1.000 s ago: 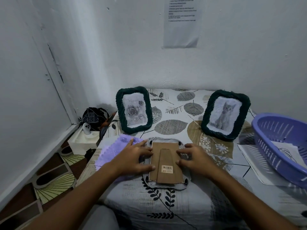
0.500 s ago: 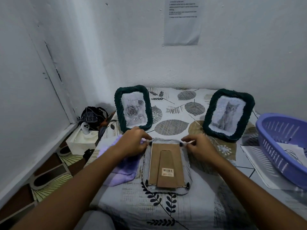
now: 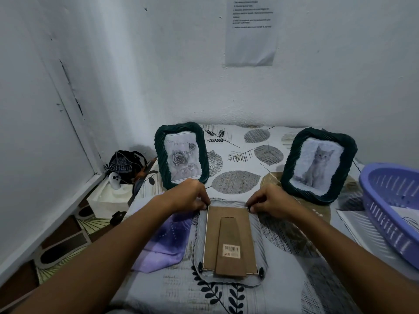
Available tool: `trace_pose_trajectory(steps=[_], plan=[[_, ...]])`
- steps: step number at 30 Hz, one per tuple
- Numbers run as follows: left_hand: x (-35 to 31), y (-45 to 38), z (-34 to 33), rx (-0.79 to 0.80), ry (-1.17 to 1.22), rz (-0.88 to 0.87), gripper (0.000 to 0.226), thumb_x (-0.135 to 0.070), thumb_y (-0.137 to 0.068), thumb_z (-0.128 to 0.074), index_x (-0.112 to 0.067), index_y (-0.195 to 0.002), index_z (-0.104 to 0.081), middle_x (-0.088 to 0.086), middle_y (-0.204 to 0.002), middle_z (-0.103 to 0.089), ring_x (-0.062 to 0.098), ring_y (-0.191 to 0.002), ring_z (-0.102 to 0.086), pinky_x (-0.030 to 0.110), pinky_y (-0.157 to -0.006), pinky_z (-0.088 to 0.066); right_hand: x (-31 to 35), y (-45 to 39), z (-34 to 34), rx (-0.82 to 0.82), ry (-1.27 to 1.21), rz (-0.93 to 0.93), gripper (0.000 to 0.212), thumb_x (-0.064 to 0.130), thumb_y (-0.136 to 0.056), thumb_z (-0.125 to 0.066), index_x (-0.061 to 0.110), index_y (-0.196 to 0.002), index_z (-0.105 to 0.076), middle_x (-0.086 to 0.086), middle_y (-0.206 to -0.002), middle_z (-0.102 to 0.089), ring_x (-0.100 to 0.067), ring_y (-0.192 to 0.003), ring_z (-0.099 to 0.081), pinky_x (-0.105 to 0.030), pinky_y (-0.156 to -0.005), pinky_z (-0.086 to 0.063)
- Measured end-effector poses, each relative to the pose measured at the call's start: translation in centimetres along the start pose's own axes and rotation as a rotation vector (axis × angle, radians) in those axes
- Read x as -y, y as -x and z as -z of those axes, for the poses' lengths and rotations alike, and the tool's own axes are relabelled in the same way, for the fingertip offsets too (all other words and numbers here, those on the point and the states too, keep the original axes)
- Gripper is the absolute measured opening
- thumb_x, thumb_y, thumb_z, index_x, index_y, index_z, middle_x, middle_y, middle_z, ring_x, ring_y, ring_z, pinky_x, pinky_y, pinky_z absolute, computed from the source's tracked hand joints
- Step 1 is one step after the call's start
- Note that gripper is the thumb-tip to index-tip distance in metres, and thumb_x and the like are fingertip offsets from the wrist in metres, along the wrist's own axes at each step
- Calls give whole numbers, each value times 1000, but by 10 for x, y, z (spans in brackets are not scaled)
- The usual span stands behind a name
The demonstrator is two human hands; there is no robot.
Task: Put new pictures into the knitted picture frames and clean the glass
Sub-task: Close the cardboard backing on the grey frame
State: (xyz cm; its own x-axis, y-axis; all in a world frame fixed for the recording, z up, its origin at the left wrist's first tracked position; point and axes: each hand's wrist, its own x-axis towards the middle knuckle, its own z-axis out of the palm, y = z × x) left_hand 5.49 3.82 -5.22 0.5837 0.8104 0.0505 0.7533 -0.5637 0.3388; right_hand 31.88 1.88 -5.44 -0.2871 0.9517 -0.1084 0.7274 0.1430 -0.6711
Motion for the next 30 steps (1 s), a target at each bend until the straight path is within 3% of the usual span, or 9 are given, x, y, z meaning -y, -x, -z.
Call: trace_pose_trajectory(steps=[7,11,15,24,30], plan=[[7,1,-7,-71,95,5,15,-15,-75,-79,-14,-90,-79,1,-85,-70,4,-72,-55,7,-64,-37,-2,-1,-5,-46,17,19,11,9,-77,-77,9,-88,-77,-5,-80,-74,-15,-70,-68,-17,-57,-53],[10,1,-13,-119,135,22,14,-18,-73,-82,-16,-86,-79,-5,-80,-68,3,-71,-57,9,-66,-40,-5,-2,-8,-94,11,34,7,10,-75,-79,12,-82,-78,-3,-76,-74,-22,-74,-70,-35,-69,-59],[10,1,-14,-132,164,43,14,-17,-72,-82,-15,-85,-79,-7,-77,-67,3,-71,-59,10,-67,-43,-5,-4,-9,-94,9,24,5,11,-76,-78,14,-80,-78,1,-74,-73,-20,-75,-70,-39,-72,-58],[8,-1,-16,-145,209,88,11,-14,-73,-81,-12,-84,-78,-10,-70,-64,-6,-64,-57,3,-62,-39,-5,-4,-10,-110,12,34,6,10,-76,-78,12,-81,-77,1,-76,-73,-13,-74,-67,-33,-72,-57],[10,-2,-17,-145,189,94,11,-17,-73,-82,-15,-83,-79,-11,-72,-65,-1,-67,-59,12,-66,-45,-5,-4,-12,-120,20,48,6,9,-76,-78,12,-81,-78,9,-69,-69,1,-62,-59,-19,-63,-50]])
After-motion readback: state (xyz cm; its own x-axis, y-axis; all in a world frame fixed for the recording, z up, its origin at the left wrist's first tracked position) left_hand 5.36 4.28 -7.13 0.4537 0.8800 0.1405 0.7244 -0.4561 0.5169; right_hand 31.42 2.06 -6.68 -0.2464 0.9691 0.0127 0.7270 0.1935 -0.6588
